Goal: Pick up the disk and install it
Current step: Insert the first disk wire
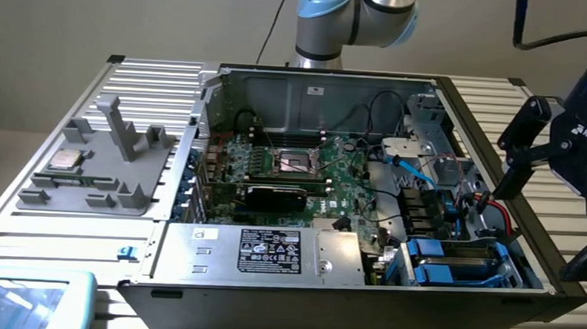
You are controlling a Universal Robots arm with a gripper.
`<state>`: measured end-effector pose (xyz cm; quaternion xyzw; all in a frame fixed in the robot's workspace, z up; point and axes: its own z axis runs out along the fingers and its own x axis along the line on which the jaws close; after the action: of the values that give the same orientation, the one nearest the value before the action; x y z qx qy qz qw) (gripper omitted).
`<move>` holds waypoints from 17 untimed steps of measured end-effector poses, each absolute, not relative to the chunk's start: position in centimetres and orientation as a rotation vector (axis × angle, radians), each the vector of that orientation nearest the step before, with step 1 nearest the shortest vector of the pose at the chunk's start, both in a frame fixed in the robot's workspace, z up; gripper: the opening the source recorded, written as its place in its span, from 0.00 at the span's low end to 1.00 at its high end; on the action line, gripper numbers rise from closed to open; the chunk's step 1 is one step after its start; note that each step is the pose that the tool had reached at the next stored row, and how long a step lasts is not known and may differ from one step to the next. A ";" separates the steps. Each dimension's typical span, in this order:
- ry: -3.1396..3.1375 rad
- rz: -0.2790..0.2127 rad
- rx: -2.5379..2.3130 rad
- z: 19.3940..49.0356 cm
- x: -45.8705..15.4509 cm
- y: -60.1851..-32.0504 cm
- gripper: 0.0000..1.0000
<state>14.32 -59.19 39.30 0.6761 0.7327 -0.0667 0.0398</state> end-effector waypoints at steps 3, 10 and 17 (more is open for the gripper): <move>2.260 -0.203 2.054 39.3 14.2 -59.7 0.99; 2.267 -0.203 2.046 39.2 14.0 -62.2 0.99; 2.370 -0.191 1.912 38.9 14.0 -62.3 0.99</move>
<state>14.00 -62.32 38.90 0.6260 0.7760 -0.0625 0.0451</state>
